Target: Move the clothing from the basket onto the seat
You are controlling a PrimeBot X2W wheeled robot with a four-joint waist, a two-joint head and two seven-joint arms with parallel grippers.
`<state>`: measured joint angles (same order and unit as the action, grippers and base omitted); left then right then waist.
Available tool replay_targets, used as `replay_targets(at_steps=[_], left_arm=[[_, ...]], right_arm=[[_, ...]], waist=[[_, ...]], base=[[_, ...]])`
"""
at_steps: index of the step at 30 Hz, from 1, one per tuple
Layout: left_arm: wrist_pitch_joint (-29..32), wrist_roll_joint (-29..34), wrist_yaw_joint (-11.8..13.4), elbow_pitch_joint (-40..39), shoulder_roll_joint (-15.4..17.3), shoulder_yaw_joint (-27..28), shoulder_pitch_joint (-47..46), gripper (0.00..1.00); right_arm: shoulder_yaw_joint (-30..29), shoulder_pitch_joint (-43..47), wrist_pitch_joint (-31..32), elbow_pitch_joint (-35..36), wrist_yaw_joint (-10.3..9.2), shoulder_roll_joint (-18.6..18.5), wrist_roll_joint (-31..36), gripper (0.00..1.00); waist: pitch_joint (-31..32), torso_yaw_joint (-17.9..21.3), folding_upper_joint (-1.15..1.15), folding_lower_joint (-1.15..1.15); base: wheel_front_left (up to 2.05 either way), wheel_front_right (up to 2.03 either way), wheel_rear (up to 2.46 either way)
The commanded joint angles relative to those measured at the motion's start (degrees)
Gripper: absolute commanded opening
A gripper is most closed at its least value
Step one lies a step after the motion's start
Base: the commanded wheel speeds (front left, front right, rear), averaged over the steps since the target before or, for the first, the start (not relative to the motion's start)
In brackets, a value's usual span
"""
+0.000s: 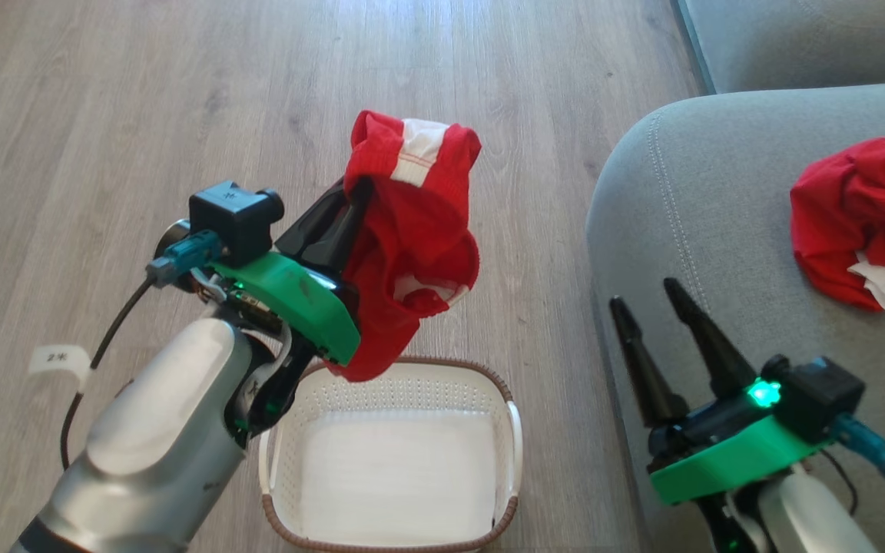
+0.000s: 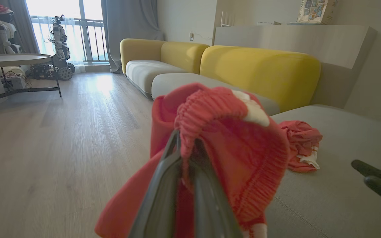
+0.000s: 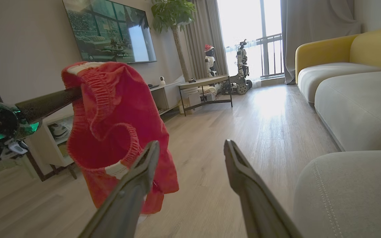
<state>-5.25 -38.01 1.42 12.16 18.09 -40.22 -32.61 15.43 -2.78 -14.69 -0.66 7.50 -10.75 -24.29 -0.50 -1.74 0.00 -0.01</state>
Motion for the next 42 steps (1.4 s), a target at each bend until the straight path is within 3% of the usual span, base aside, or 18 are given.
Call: replay_targets(at_steps=[1,13,23,28,41,42], left_arm=[[0.1,-0.2,0.5,-2.6,1.9,2.7,-3.5,0.00],[1.3,-0.3,0.9,-4.6,1.7,1.3,-2.9,0.00],[1.4,-0.3,0.1,-4.2,-0.4,-1.0,-3.0,0.00],[1.6,-0.3,-0.7,-3.7,-1.8,-2.6,-3.3,0.00],[2.1,-0.6,-1.8,-2.7,-3.9,-5.1,-3.8,0.00],[2.1,-0.6,-1.8,-2.6,-3.9,-5.1,-3.7,0.00]], right_arm=[[1.6,-1.4,-0.2,1.5,-0.01,0.2,-0.3,1.00],[11.3,-9.8,1.3,-1.2,-0.01,0.2,-3.3,1.00],[17.3,-20.1,7.4,-12.6,-0.01,1.1,-5.9,1.00],[24.3,-26.5,9.6,-20.0,-0.01,0.5,-9.7,1.00],[34.2,-35.6,3.7,-34.0,-0.01,2.0,-15.2,1.00],[34.8,-35.9,3.2,-34.6,-0.01,2.2,-15.6,0.77]], waist=[[0.0,0.0,0.00,0.01],[-0.1,-0.8,0.00,0.01],[0.3,-3.3,0.00,0.01],[0.5,-5.6,0.00,0.01],[0.7,-9.9,0.00,0.01],[0.7,-10.0,0.00,0.01]], base=[[0.00,0.00,0.00],[0.00,0.00,0.00],[0.00,0.00,0.00],[0.00,0.00,0.00],[0.00,0.00,0.00],[0.00,0.00,0.00]])
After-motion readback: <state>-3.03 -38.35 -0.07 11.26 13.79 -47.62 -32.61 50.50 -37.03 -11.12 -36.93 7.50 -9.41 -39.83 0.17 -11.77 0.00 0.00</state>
